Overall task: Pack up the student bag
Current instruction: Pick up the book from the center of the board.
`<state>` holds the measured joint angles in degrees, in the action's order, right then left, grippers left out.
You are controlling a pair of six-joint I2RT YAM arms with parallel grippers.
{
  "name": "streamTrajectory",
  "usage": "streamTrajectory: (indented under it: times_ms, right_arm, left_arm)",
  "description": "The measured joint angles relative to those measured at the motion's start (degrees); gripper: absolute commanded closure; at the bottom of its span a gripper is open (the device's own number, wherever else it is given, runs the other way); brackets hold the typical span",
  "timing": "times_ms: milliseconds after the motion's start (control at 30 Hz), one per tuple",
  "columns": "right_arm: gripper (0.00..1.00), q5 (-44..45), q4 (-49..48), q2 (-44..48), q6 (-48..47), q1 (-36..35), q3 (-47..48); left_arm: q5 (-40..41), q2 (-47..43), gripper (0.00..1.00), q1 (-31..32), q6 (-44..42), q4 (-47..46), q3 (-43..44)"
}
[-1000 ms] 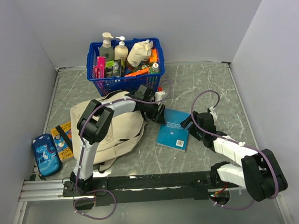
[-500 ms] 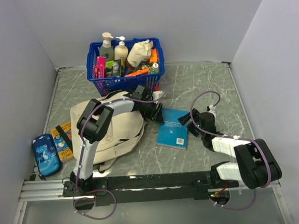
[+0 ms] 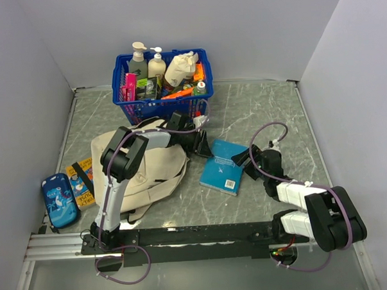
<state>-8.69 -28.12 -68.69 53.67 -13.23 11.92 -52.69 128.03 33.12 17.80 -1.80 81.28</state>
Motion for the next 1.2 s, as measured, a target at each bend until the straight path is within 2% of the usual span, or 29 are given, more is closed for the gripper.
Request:
streamTrajectory:
  times_ms: [200, 267, 467, 567, 667, 700, 800, 967, 1200]
  right_arm:
    - [0.24, -2.5, -1.4, 0.0, 1.5, 0.3, 0.0]
    - [0.23, -6.1, -4.1, 0.0, 3.1, 0.2, 0.2]
    - [0.25, -11.2, -5.1, 4.6, 2.4, -0.7, 2.8]
    - [0.30, -12.2, -5.3, 4.9, 1.8, -0.9, 3.8]
    - [0.43, -12.4, -3.8, 5.0, -1.1, -1.6, 5.5]
    - [0.49, -12.2, -2.7, 5.3, -2.8, -1.6, 6.1]
    - [0.51, -11.2, 2.2, 6.5, -6.8, -1.6, 8.3]
    - [0.46, -9.4, 17.1, 6.8, -14.9, -2.9, 16.1]
    - [0.40, -8.4, 31.8, 3.5, -22.5, -4.9, 24.7]
  left_arm:
    - [0.3, 0.9, 0.49, 0.0, 1.6, -4.6, 0.0]
    - [0.2, 1.3, 0.49, 0.0, 2.2, -6.1, 0.0]
    - [-4.1, 2.1, 0.49, 0.7, 5.4, -7.1, 0.5]
    - [-4.5, 2.3, 0.50, 1.6, 5.4, -6.5, 0.5]
    - [-4.1, 2.5, 0.49, 3.5, 4.7, -5.7, 0.2]
    - [-4.1, 2.4, 0.49, 4.2, 4.3, -5.6, 0.2]
    - [-3.9, 2.0, 0.49, 4.7, 3.4, -4.7, 0.0]
    - [-2.3, 0.9, 0.49, 5.0, 1.3, -3.2, -0.3]
    - [-0.2, -0.2, 0.49, 5.8, -0.6, -1.7, -0.5]
